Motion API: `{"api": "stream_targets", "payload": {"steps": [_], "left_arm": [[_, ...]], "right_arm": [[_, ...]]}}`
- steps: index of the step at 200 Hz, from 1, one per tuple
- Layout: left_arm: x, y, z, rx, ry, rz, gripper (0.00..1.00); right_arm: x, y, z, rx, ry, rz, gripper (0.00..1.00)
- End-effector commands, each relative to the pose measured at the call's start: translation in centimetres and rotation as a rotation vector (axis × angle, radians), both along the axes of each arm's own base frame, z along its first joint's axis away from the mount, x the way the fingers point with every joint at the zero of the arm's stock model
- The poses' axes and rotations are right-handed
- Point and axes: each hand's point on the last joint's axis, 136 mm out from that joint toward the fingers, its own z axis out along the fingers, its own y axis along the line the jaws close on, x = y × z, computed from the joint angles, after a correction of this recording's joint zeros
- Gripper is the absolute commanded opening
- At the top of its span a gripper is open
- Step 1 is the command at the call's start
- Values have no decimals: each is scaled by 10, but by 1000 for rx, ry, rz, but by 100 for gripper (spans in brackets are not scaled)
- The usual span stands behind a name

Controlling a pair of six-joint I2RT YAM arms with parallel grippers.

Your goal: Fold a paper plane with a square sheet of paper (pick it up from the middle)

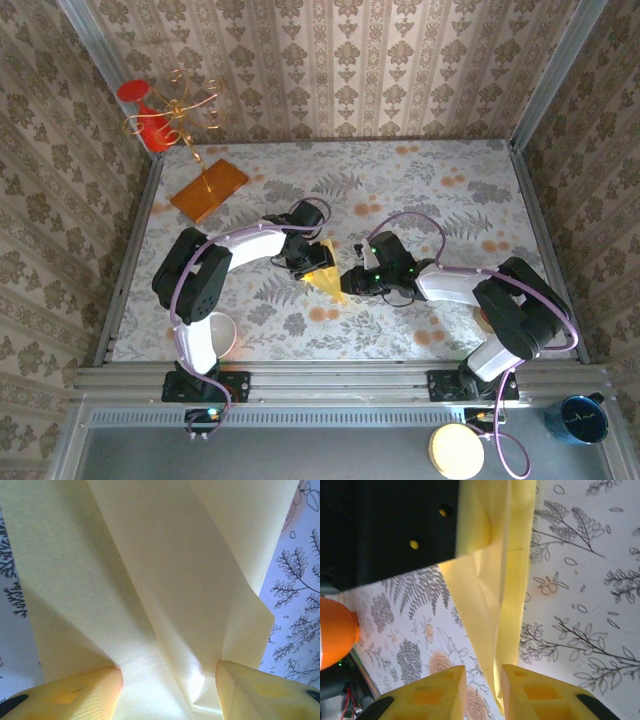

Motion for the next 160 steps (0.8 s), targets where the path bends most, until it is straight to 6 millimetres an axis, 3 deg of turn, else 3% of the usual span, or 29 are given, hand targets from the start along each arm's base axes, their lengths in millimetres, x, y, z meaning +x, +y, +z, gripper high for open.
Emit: {"api": "stream_targets", "payload": {"steps": [1, 29, 73, 160], "left_arm": [[-40, 44, -53, 218, 161, -15, 56], [-40, 44, -53, 220, 163, -19, 56], [-41, 44, -53, 221, 167, -19, 56], [-42, 44, -54, 223, 173, -20, 57]], "right_arm": [[0, 2, 4, -31, -10, 9, 24], [-1, 16, 7, 16, 4, 43, 17], [-2, 31, 9, 59, 24, 80, 15], [-4, 27, -13, 16, 66, 66, 15]]}}
